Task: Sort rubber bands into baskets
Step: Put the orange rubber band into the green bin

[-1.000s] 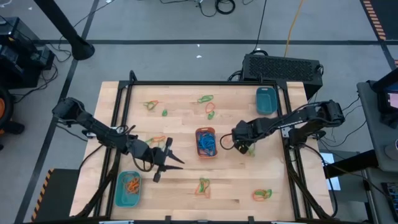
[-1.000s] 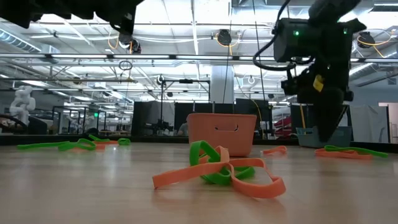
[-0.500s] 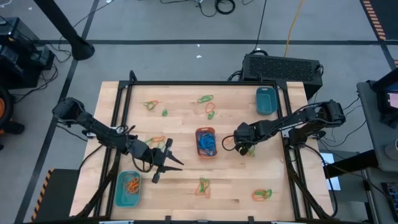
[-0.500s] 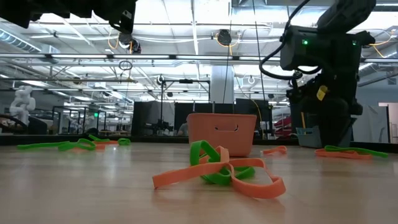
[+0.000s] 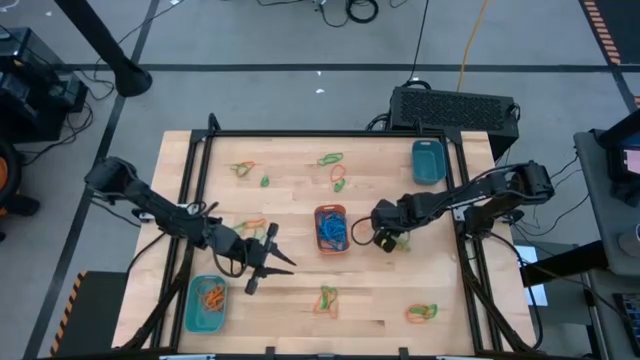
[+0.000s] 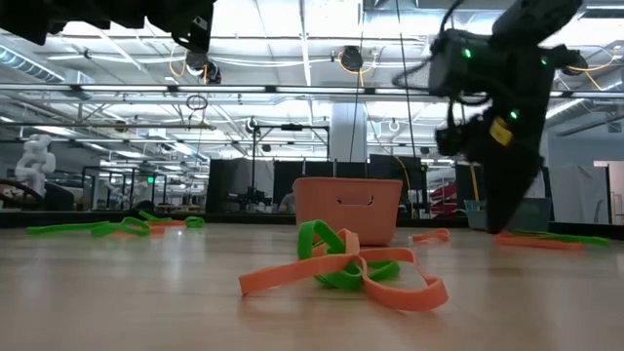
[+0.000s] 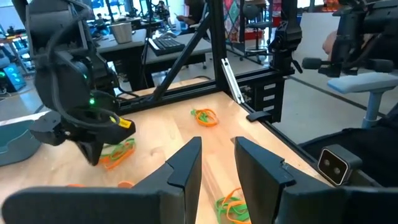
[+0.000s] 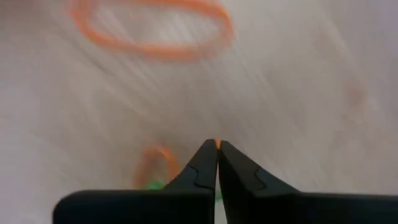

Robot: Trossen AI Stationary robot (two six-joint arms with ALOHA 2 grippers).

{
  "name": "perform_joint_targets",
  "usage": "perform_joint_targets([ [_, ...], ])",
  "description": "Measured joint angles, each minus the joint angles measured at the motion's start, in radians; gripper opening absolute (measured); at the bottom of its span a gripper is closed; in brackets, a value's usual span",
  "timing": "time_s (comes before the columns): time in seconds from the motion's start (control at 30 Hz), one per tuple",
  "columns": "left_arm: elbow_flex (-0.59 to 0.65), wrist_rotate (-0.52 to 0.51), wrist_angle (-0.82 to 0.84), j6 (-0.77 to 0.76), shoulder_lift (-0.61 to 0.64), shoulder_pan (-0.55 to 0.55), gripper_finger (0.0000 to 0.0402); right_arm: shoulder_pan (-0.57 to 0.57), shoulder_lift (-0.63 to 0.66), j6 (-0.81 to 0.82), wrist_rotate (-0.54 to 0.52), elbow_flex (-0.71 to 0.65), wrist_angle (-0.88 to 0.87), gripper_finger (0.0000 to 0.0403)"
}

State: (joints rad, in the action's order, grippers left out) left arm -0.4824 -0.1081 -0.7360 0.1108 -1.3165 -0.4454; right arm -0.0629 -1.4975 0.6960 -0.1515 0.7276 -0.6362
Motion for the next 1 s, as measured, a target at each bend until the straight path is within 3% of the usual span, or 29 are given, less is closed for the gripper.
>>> perform_joint_targets([
  [0.5,-0.006,0.000,-0.294,0.000,-0.239,-0.007,0.0105,-0.146,0.037,-0.028,-0.113,0.260,-0.123,0.0000],
  [0.63,-0.025,-0.001,-0.422,0.000,-0.314,-0.005,0.0105,-0.228,0.035,-0.036,-0.114,0.312,-0.049,0.0000],
  [0.73,-0.056,0.000,-0.469,-0.005,-0.368,-0.005,0.0105,-0.290,0.035,-0.075,-0.114,0.324,0.102,0.0000],
  [1.0,-0.193,-0.001,-0.471,-0.106,-0.502,0.029,0.0105,-0.406,0.035,-0.211,-0.116,0.325,0.412,0.0000],
])
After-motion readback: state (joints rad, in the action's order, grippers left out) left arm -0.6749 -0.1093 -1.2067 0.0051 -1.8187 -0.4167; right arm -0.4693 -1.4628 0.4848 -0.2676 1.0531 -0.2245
